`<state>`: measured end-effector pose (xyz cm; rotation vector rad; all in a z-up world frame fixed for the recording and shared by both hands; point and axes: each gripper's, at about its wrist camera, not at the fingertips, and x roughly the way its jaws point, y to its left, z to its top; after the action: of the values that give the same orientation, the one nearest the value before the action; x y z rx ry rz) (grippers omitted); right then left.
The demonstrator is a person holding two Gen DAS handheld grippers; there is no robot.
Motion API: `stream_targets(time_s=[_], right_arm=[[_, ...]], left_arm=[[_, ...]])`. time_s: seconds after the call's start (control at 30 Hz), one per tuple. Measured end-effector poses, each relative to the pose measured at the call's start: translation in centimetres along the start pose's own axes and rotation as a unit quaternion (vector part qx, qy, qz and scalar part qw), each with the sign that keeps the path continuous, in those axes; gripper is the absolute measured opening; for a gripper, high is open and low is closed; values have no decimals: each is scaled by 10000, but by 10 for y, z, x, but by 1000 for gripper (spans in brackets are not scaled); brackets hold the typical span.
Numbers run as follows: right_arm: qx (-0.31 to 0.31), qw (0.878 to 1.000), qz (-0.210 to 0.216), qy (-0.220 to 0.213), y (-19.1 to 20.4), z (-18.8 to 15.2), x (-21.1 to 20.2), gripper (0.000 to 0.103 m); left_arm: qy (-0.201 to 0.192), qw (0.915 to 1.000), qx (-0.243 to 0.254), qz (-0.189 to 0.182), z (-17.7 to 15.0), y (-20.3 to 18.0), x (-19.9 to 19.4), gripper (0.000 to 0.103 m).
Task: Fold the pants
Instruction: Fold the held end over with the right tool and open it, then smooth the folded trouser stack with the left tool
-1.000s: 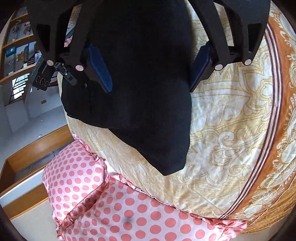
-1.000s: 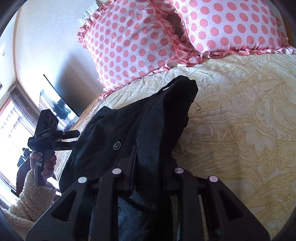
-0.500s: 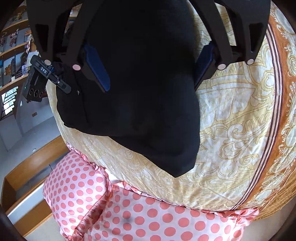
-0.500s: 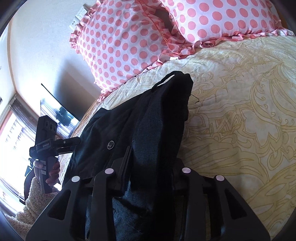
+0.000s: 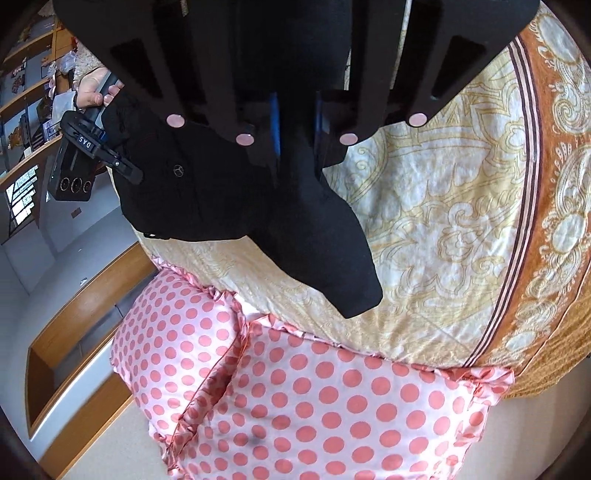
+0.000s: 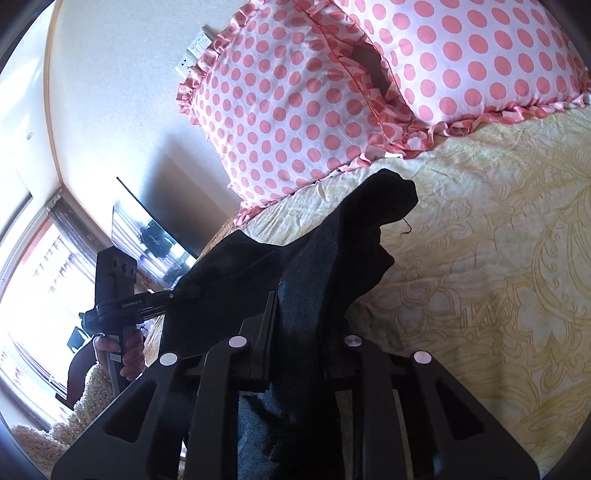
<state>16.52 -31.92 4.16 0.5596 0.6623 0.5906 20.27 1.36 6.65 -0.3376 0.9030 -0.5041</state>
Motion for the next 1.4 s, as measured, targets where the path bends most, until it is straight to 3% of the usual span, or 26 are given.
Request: stream_targets(time_s=[0.2,0.3,0.37,0.43,0.53,0.57,0.63,0.73,0.8,0.87,0.97,1.03,1.1,1.13,1.17,1.2,1.33,1.37,1.4], right_arm=[[-123,9994,-77,-299,4,50,21,18],[-47,9986,-276,-446,-8,74,39,18],[42,9976,-570,-389,-23,81,56,18],[197,9945,-1016,-132,-42,81,79,18],[560,9861,-1557,172,-68,72,99,24],[616,9864,-1520,143,-71,70,98,25],[564,9837,-1703,156,-71,71,93,47],[146,9739,-2264,-55,-59,73,72,58],[-204,9695,-2398,-475,-40,71,49,58],[-615,9737,-2067,-734,-17,65,31,58],[-707,9913,-977,-521,7,52,25,58],[-347,9978,-553,-116,8,44,36,70],[232,9971,-607,388,-8,35,54,75],[484,9943,-739,594,-19,30,63,71],[560,9953,-652,452,-27,27,64,69],[603,9954,-641,372,-31,26,63,64],[761,9945,-666,281,-25,26,53,66],[670,9950,-722,169,-19,23,44,69],[513,9957,-777,32,-10,19,36,82]], left_arm=[[-532,9981,228,227,37,-11,1,12],[-738,9954,244,553,64,0,18,13],[-730,9937,188,830,80,17,36,16],[-456,9928,17,1104,89,35,60,21],[-386,9854,-229,1641,87,54,82,34],[-485,9825,-244,1783,85,57,83,49],[-816,9764,-206,1990,82,59,74,69],[-1268,9673,38,2195,81,53,43,74],[-1497,9690,218,1955,74,40,15,77],[-1561,9778,391,1343,63,20,-6,85],[-1297,9905,401,222,35,-11,-16,96],[-858,9958,289,-145,24,-21,0,96],[-366,9992,175,11,16,-21,29,96],[-102,9996,88,245,14,-15,46,96],[125,9993,-19,338,12,-9,60,95],[111,9994,-56,312,10,-6,66,96],[37,9983,32,575,10,-17,67,97],[-35,9982,-13,601,7,-20,61,97],[-88,9978,17,661,2,-23,55,98]])
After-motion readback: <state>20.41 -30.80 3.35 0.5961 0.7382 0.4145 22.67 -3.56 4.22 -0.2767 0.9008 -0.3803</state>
